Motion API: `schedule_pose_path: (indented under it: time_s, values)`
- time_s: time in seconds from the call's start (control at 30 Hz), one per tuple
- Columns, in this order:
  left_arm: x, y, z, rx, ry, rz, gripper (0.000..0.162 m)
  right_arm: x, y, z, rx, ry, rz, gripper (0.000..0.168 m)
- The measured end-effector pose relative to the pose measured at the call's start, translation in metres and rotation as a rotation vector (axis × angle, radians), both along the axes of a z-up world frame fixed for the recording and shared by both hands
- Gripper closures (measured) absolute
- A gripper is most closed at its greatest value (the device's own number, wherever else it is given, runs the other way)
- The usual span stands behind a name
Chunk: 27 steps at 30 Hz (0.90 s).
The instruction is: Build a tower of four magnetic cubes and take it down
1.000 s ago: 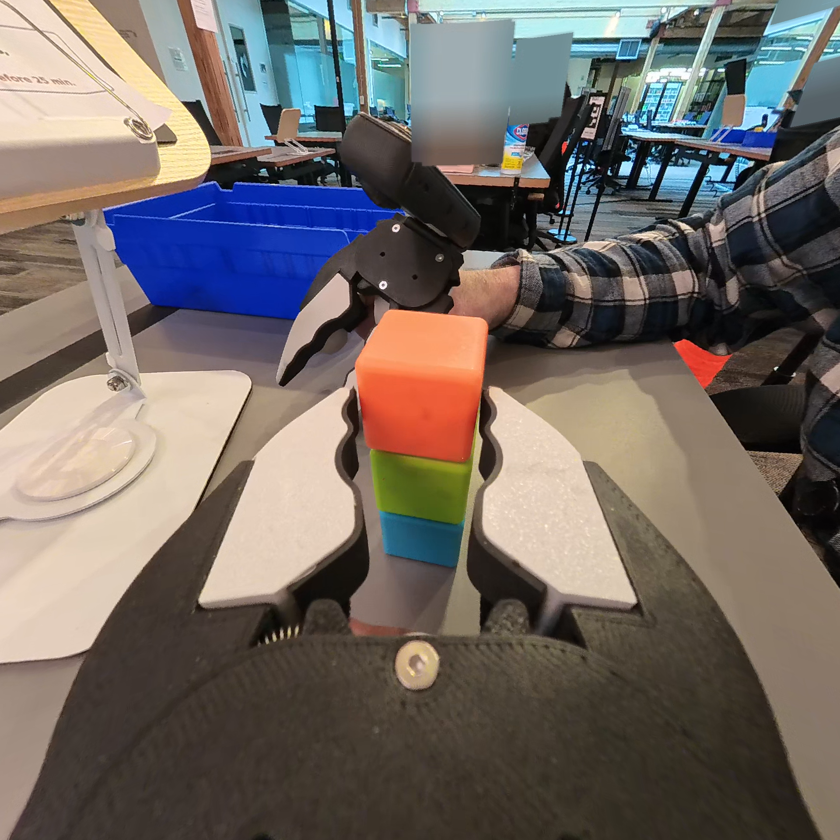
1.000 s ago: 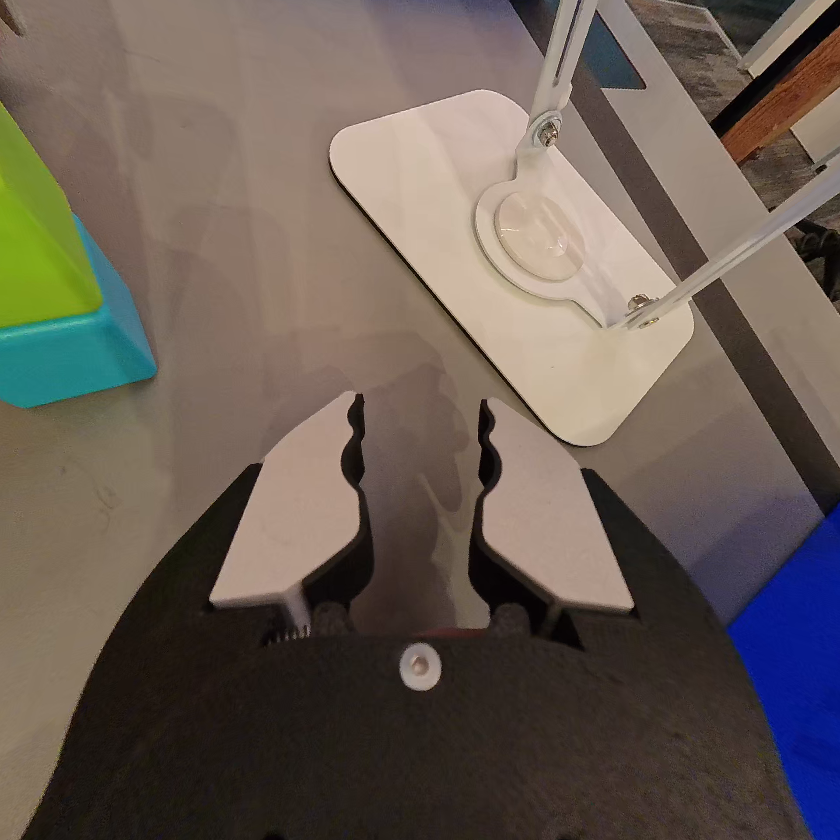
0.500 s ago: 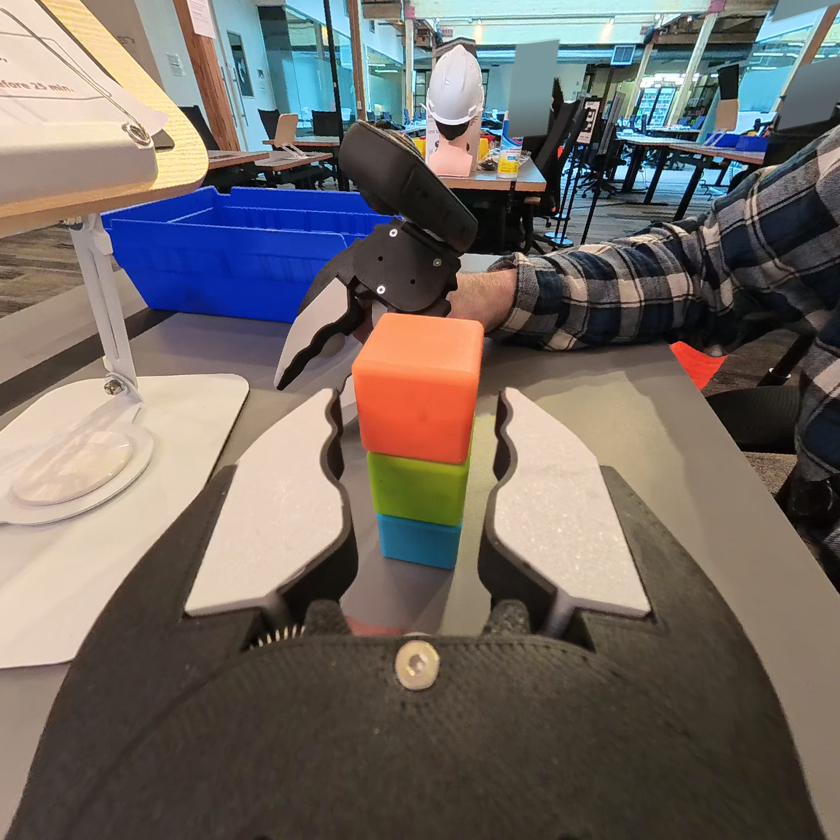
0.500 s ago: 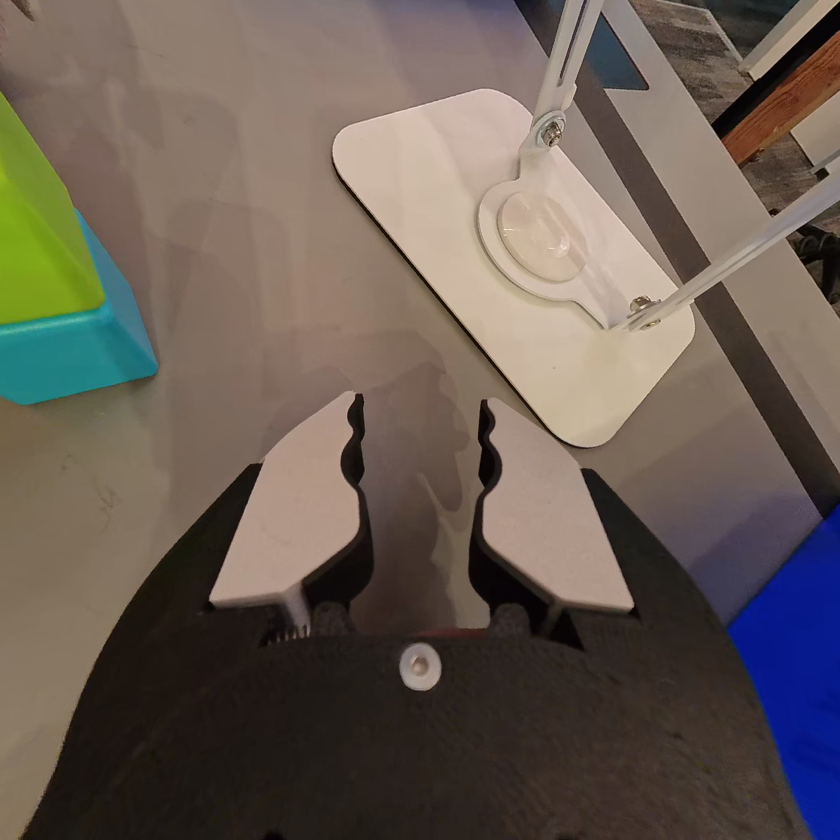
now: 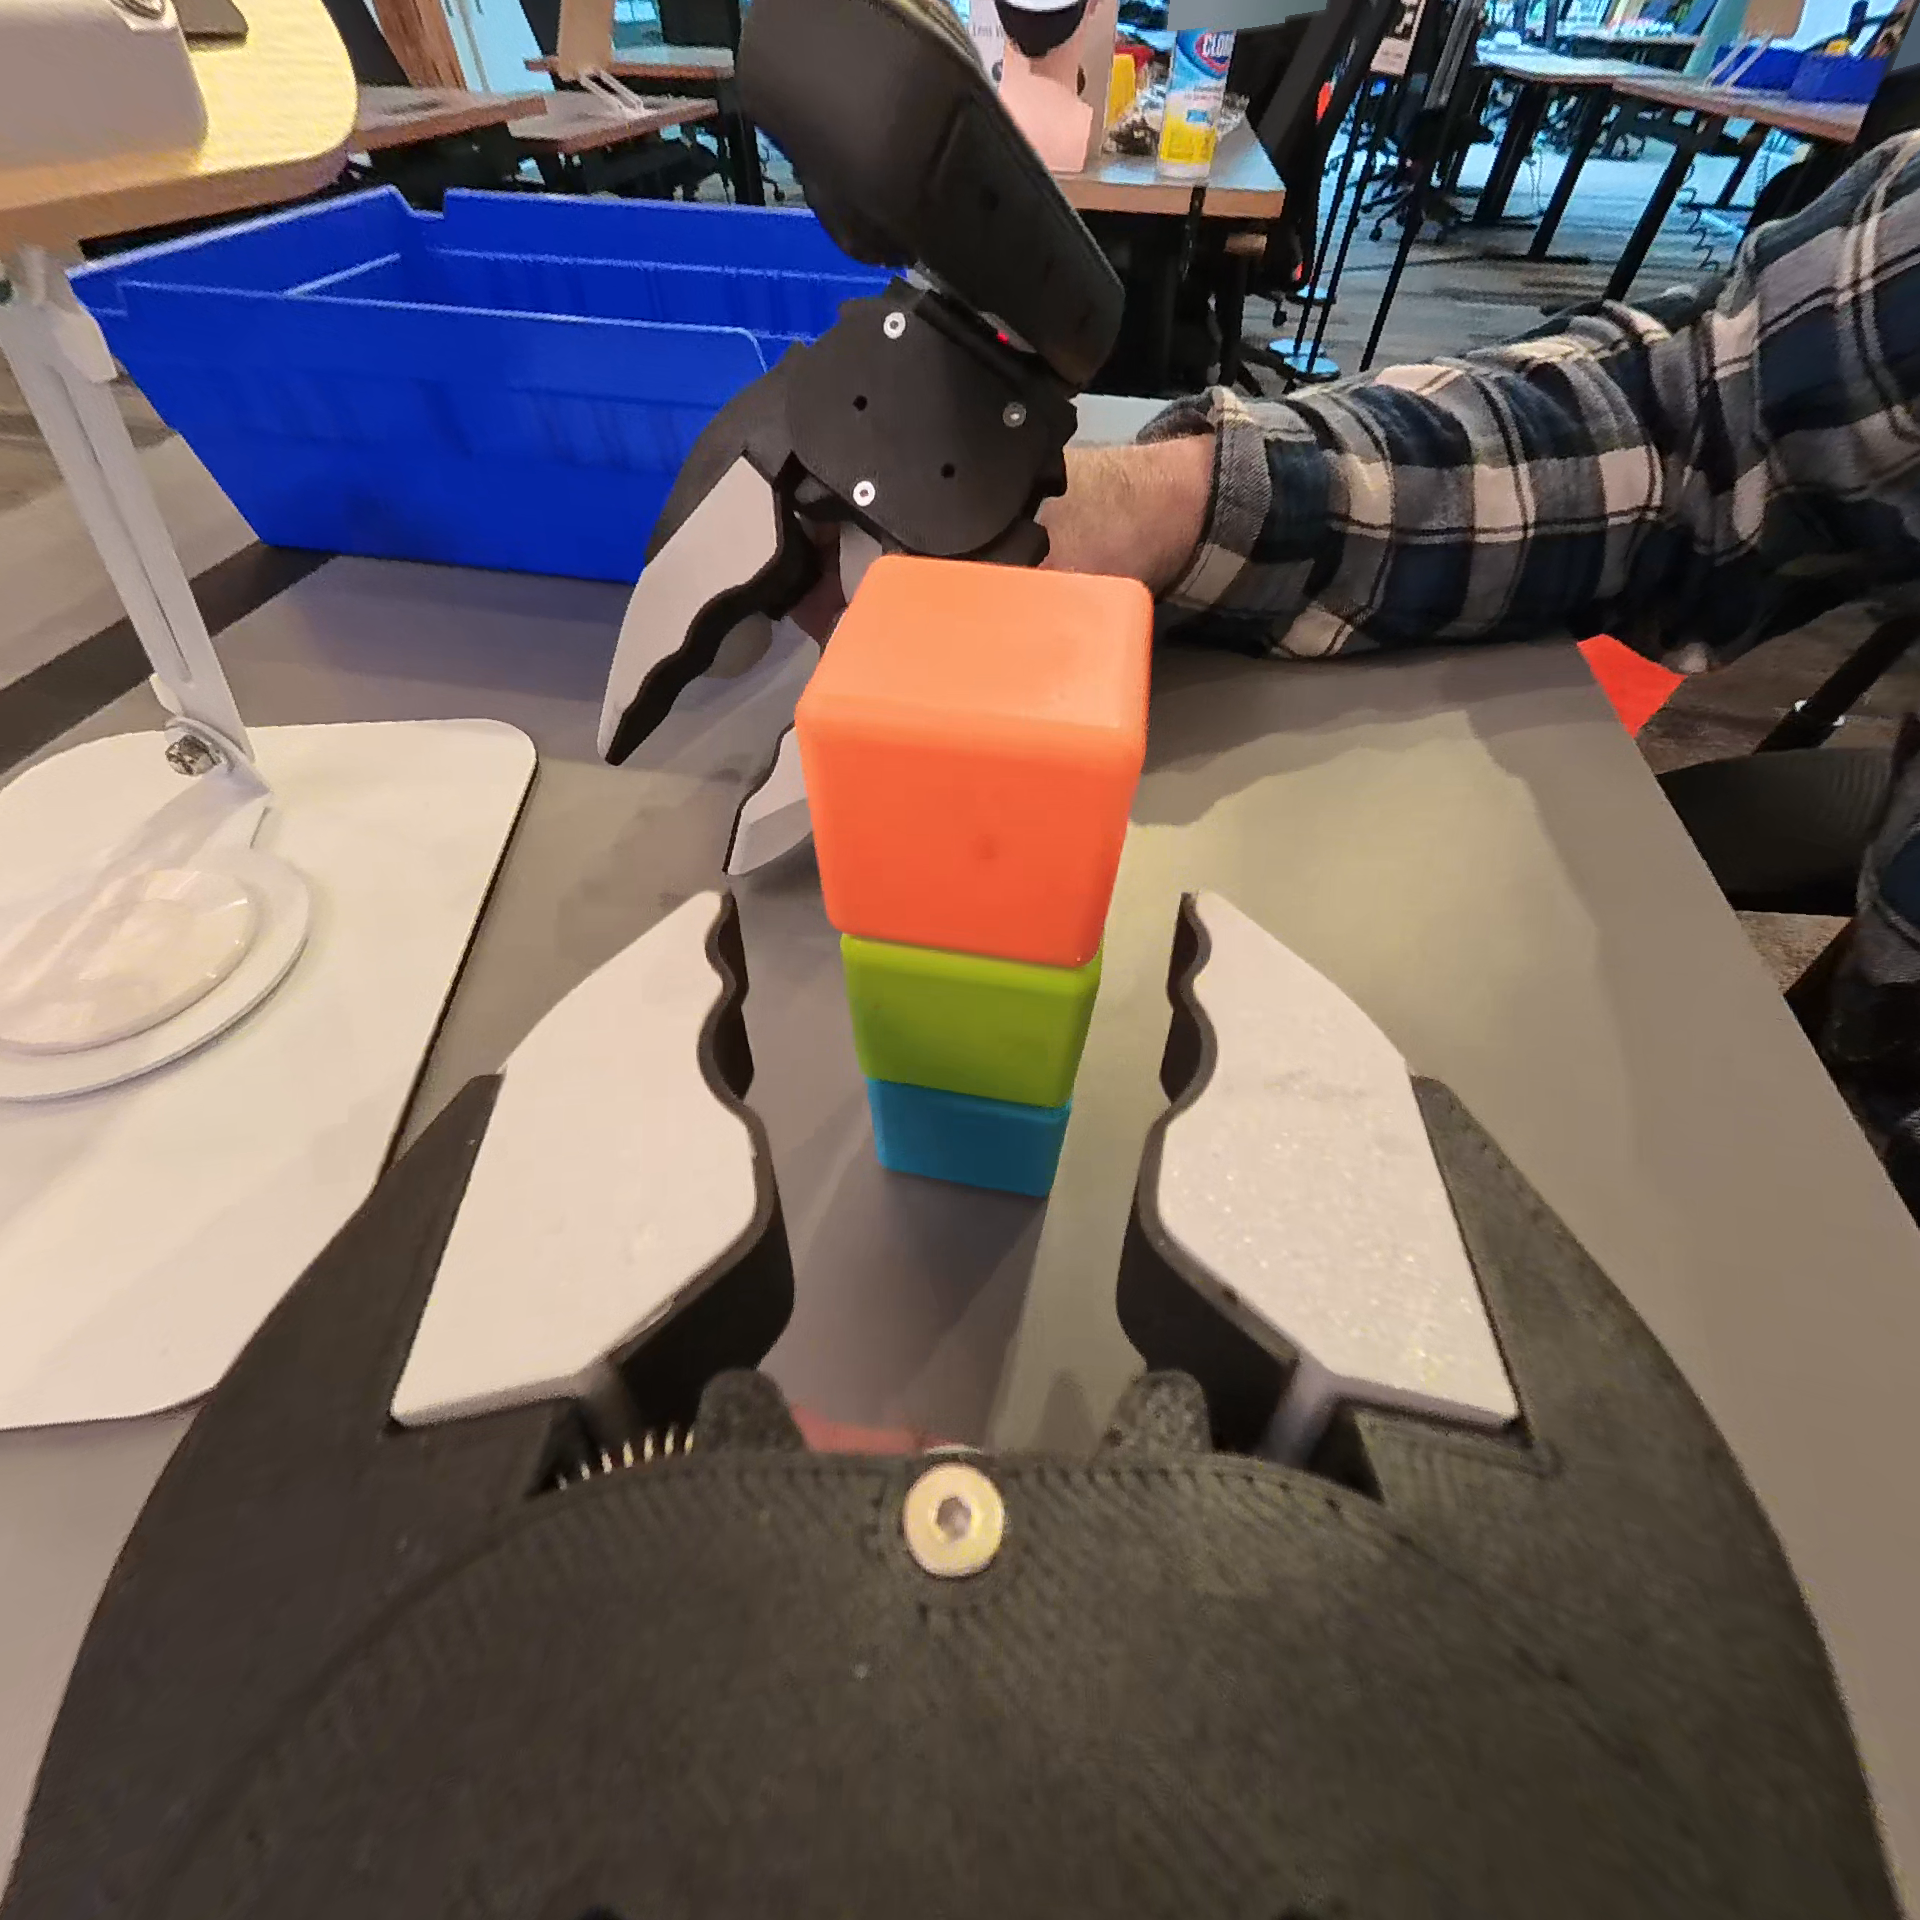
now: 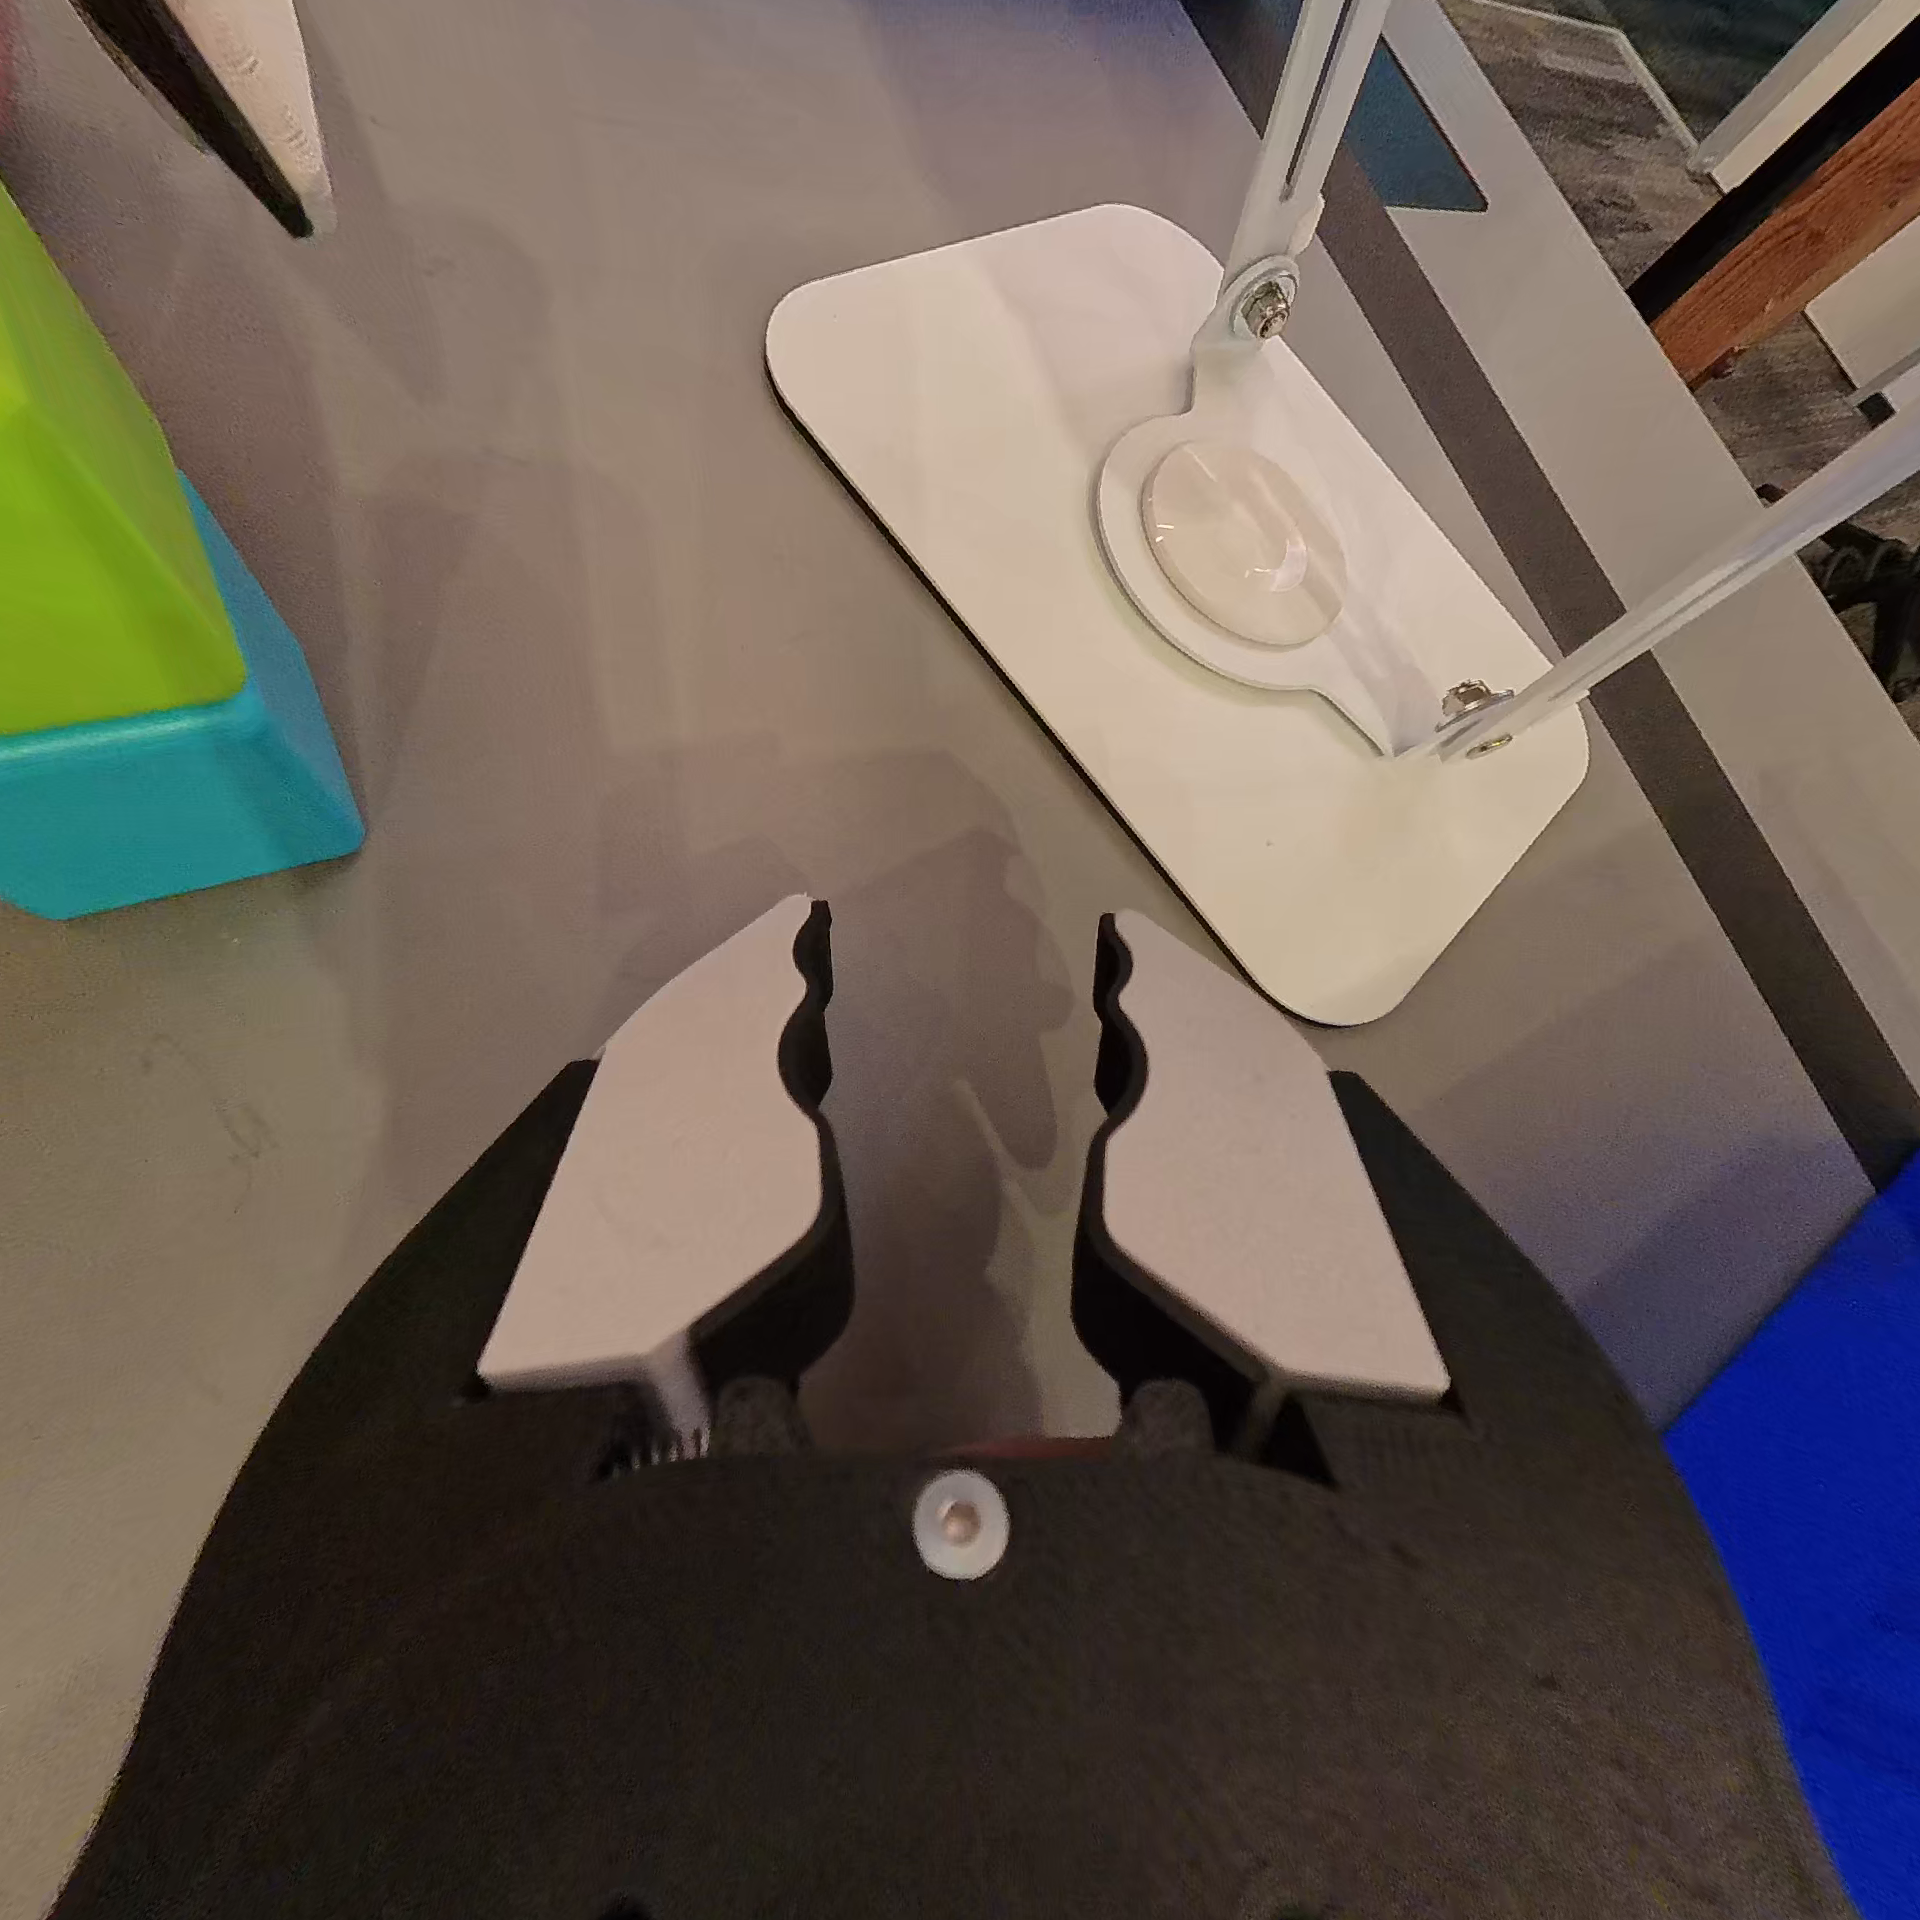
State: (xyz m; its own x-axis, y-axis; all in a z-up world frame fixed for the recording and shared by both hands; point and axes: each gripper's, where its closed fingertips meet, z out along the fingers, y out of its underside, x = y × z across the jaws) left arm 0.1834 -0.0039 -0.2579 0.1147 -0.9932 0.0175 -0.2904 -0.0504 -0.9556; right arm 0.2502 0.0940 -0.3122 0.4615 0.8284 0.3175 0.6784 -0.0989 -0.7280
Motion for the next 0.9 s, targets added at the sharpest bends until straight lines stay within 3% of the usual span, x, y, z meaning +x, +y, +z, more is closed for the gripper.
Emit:
schedule_pose_path:
  time_s: [0.4, 0.5, 0.7, 0.8, 0.9]
  values:
    - [0.0, 0.004, -0.017, -0.039, 0.112, 0.016, 0.098, -0.001, 0.0, -0.001, 0.005, -0.006, 0.004, 0.119]
    - [0.0, 0.003, -0.017, -0.038, 0.111, 0.005, 0.113, -0.001, 0.0, -0.001, 0.006, -0.007, 0.004, 0.119]
    - [0.001, 0.002, -0.017, -0.032, 0.114, 0.003, 0.114, -0.001, -0.001, 0.001, 0.005, 0.002, 0.008, 0.119]
    - [0.001, 0.002, -0.017, -0.03, 0.115, 0.005, 0.114, -0.004, -0.005, 0.009, -0.021, 0.058, 0.033, 0.119]
    - [0.001, 0.002, -0.017, -0.03, 0.115, 0.006, 0.114, -0.008, -0.009, 0.042, -0.008, 0.15, 0.046, 0.118]
